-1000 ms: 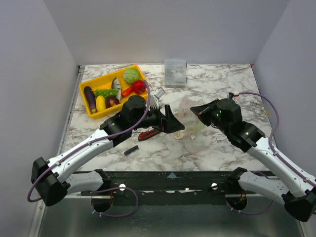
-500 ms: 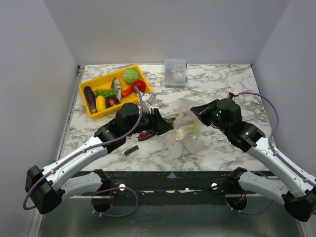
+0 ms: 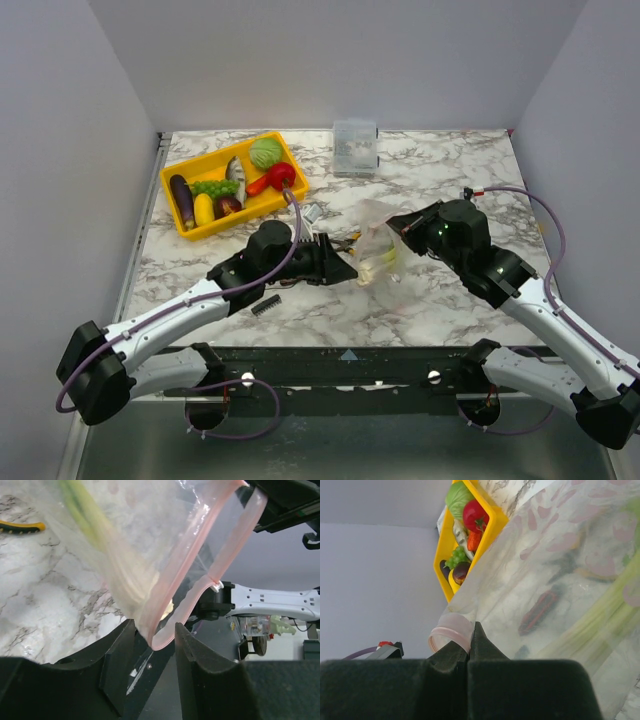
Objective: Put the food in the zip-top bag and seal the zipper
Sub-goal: Place the fake vegetable in the zipper food storage bag, then adjust the zipper food storage bag at the center of the board.
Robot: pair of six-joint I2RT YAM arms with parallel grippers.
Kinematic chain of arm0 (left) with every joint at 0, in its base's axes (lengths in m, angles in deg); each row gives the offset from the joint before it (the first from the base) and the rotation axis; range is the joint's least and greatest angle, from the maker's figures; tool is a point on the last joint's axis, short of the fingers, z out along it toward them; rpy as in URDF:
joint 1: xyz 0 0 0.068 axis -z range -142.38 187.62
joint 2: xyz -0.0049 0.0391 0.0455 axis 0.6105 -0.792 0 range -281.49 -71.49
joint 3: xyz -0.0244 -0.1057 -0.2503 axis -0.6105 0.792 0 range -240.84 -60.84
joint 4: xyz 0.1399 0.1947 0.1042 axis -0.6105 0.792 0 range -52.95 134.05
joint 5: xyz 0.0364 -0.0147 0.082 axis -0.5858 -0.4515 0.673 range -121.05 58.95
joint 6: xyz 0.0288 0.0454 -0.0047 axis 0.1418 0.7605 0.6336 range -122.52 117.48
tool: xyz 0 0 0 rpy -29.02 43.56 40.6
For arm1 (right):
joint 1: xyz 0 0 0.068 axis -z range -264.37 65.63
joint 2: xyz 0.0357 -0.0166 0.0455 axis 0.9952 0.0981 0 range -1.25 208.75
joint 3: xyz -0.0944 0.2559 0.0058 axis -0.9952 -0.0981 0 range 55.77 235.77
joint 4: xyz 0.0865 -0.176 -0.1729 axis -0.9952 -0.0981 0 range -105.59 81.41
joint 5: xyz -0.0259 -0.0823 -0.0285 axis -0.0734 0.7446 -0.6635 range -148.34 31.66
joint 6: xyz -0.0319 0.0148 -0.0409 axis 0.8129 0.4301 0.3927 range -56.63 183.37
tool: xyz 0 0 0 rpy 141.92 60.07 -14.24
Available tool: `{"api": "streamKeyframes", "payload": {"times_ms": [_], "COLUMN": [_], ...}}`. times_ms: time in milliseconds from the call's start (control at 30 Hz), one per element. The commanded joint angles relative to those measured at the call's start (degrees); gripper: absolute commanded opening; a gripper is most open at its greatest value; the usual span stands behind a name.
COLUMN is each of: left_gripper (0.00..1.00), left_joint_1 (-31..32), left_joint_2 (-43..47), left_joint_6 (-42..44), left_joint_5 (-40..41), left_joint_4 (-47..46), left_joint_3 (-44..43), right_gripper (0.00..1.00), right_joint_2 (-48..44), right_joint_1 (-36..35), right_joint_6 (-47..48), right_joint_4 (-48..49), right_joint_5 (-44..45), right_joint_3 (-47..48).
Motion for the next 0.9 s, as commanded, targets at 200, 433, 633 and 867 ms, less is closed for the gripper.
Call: {"api": "streamKeyframes", "payload": {"times_ms": [200, 433, 633, 867], "left_gripper": [0.00, 0.00, 0.00, 0.00], "left_joint_1": [1.68, 4.26, 5.75, 4.64], "left_joint_2": [-5.41, -12.91, -19.37, -21.02], "left_joint_6": [-2.26, -16.90, -43.97, -63.11], "left_joint_5": [-7.97, -18.99, -19.42, -7.24], "left_joint_4": [-5.99, -20.38, -46.27, -52.68], "left_joint_3": [-2.11, -7.77, -4.04, 1.32], "right_gripper": [0.00, 0.00, 0.00, 0.00], "right_joint_2": [-2.33, -4.29, 4.55, 24.60], "right_joint_1": [-0.39, -0.34, -0.35, 0.14], "right_joint_6": [3.06, 19.25, 27.74, 37.45], "right_joint_4": [-3.46, -19.35, -33.14, -33.94], "right_joint_5": [4.23, 9.44, 7.51, 8.11], "right_joint_3": [2.25, 12.83, 26.34, 33.26]}}
